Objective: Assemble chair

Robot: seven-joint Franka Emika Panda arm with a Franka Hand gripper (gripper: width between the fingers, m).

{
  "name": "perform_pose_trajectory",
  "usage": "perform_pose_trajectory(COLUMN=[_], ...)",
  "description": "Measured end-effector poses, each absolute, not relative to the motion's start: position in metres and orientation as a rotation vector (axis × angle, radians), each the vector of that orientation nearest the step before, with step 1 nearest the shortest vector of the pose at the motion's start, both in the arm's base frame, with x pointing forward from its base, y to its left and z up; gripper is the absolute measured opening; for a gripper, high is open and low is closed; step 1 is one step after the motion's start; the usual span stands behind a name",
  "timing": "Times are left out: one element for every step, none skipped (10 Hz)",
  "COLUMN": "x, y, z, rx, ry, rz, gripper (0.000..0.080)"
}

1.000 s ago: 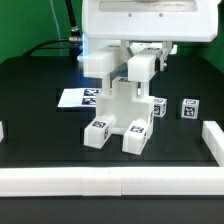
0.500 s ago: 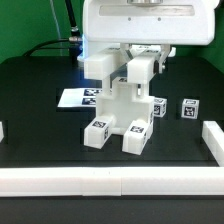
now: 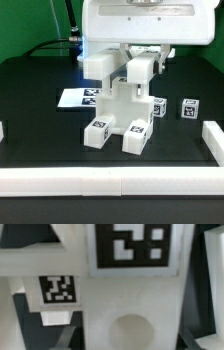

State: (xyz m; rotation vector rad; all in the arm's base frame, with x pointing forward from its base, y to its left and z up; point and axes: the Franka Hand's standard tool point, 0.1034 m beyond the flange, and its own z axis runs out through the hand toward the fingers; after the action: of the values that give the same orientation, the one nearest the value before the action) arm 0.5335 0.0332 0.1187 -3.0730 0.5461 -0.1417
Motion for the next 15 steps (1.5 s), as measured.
perform_pose_trajectory(x=[0.535, 0.536, 0.535, 0.535, 0.536, 0.539, 0.542, 0.543, 0.545, 0.546, 0.545, 0.544, 0.544, 0.544, 0.544], y=[0.033, 0.036, 0.035, 0.036, 0.035, 0.033, 0.033, 0.032, 0.031, 0.031, 0.033, 0.033, 0.033, 0.033, 0.033], z=[0.119, 0.120, 0.119, 0.119, 0.119, 0.118, 0.118, 0.118, 0.119, 0.119, 0.119, 0.119, 0.119, 0.119, 0.119], rx=[-3.076, -3.076, -3.077, -3.077, -3.080, -3.084, -3.086, -3.089, -3.091, -3.091, -3.091, -3.091, -3.092, -3.092, -3.091], ry=[0.528, 0.522, 0.521, 0.521, 0.510, 0.498, 0.493, 0.479, 0.467, 0.466, 0.464, 0.463, 0.463, 0.463, 0.463], rz=[-0.144, -0.145, -0.143, -0.144, -0.146, -0.153, -0.158, -0.161, -0.165, -0.165, -0.164, -0.162, -0.162, -0.162, -0.163], gripper=[0.0288, 0.0288, 0.0288, 0.0288, 0.0288, 0.0288, 0.0288, 0.0288, 0.0288, 0.0288, 0.0288, 0.0288, 0.0288, 0.0288, 0.0288])
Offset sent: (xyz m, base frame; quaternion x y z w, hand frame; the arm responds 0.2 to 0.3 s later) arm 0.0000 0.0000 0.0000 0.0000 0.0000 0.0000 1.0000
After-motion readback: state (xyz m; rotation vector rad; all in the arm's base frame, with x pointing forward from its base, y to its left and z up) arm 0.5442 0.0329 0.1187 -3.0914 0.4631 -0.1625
